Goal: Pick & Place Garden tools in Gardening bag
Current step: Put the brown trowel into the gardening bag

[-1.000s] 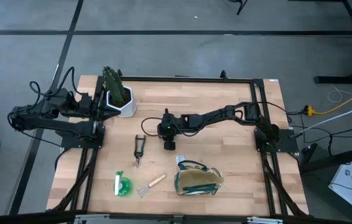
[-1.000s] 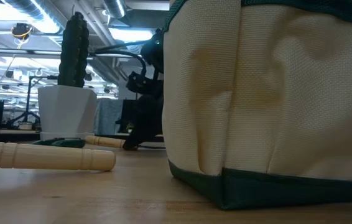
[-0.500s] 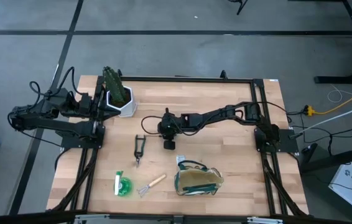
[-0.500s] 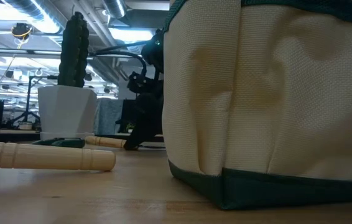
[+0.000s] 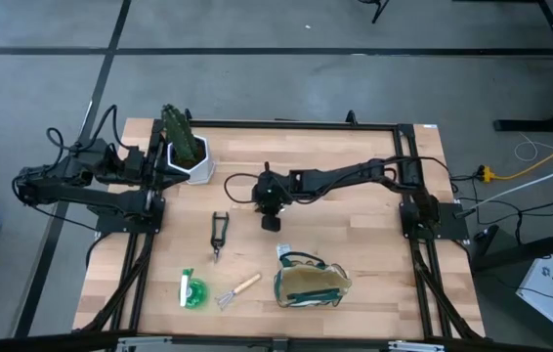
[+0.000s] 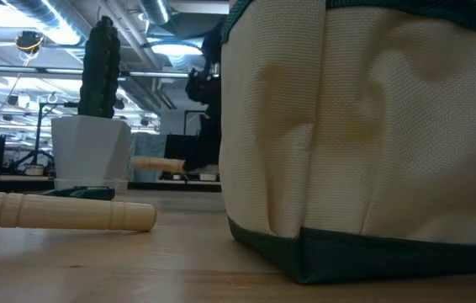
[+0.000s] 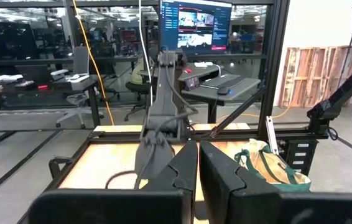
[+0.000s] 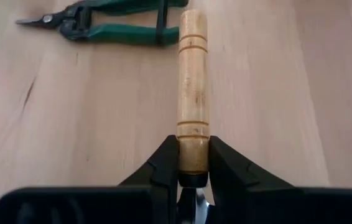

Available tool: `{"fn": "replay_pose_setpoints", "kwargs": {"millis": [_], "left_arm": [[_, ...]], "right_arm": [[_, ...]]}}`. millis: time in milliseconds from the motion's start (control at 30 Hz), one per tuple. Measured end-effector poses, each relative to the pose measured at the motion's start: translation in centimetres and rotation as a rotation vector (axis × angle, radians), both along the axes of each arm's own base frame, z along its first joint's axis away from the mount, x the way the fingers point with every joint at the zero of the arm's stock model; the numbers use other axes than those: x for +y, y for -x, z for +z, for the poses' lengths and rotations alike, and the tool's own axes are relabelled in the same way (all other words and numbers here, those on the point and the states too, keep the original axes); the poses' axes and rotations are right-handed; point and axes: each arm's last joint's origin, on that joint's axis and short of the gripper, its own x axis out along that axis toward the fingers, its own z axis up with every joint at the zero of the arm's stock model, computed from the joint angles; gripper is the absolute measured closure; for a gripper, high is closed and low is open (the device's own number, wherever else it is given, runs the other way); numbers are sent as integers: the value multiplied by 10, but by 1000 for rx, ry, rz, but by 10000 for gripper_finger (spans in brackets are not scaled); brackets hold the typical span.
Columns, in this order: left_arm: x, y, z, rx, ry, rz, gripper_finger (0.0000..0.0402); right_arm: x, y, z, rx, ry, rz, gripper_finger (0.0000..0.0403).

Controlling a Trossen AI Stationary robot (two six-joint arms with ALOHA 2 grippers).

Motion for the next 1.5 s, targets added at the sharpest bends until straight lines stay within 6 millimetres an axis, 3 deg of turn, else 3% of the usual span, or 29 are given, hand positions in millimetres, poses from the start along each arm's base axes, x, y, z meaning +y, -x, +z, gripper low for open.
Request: {"fn": "replay_pose_setpoints", "kwargs": {"millis": [200,500,800,1000,1167,1500], "left_arm": [[0,0,0,0,0,0,393],[0,0,0,0,0,0,392],[0,0,0,0,0,-1,393],[0,0,0,0,0,-1,394],[0,0,0,0,0,0,395],[0,0,0,0,0,-1,396]], "right_arm": [[-8,10,23,13,7,-2,337],[-14,39,80,-3,40,20,337],[-10,83,141,-30,59,40,337],[-7,114,170,-27,55,44,337],[-4,141,181,-52,20,55,337],[-1,186,167,-300,-78,-46,337]]}}
